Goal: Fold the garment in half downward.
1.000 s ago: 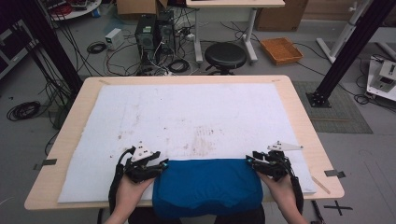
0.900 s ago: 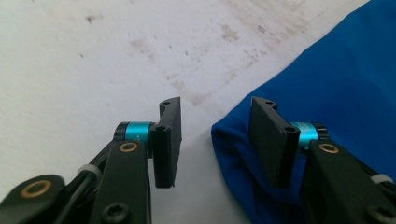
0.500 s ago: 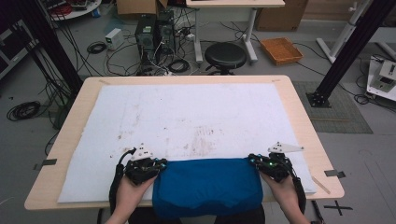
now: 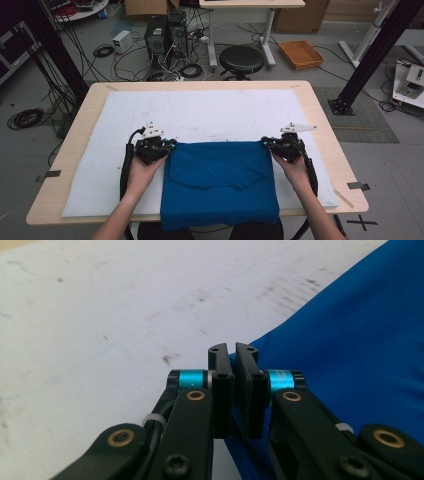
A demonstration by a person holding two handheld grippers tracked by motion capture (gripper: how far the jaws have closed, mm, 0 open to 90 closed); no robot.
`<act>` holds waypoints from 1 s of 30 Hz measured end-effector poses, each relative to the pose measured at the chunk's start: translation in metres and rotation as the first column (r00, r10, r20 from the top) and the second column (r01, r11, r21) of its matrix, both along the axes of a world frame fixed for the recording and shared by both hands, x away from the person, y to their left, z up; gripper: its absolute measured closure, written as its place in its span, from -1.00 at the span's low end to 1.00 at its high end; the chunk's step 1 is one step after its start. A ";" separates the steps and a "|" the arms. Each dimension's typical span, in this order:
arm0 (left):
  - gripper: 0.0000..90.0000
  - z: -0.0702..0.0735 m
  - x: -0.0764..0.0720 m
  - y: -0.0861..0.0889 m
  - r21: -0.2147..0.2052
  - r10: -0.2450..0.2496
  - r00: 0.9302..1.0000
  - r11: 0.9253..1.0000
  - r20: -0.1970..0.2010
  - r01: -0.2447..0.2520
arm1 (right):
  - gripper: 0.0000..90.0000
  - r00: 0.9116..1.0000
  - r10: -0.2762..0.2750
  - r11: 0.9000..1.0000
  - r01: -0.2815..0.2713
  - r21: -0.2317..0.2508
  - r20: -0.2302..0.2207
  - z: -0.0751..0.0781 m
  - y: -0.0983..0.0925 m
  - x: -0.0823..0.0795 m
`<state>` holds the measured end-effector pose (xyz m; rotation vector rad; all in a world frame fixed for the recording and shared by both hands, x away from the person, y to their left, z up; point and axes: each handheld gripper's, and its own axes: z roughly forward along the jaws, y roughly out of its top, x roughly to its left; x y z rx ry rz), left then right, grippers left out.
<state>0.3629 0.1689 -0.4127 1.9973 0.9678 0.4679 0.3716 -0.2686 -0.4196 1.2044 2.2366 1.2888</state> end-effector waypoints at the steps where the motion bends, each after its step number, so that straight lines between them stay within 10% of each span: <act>1: 0.90 0.000 0.011 -0.001 0.006 0.009 1.000 1.000 -0.002 -0.009 | 0.89 1.000 -0.003 1.000 0.003 -0.012 -0.008 0.001 0.002 0.014; 17: 0.89 -0.013 0.055 -0.003 0.063 0.071 0.997 0.996 -0.012 -0.071 | 0.87 0.998 -0.052 0.996 0.051 -0.072 -0.017 -0.006 0.012 0.059; 23: 0.33 -0.006 0.047 0.005 0.053 0.150 0.989 0.987 0.014 -0.150 | 0.60 0.996 -0.087 0.993 0.088 -0.074 0.009 -0.001 0.010 0.053; 30: 0.06 0.004 0.014 0.015 -0.026 0.112 0.994 0.993 0.016 -0.112 | 0.40 0.993 -0.113 0.993 0.114 -0.020 0.036 0.011 -0.001 0.028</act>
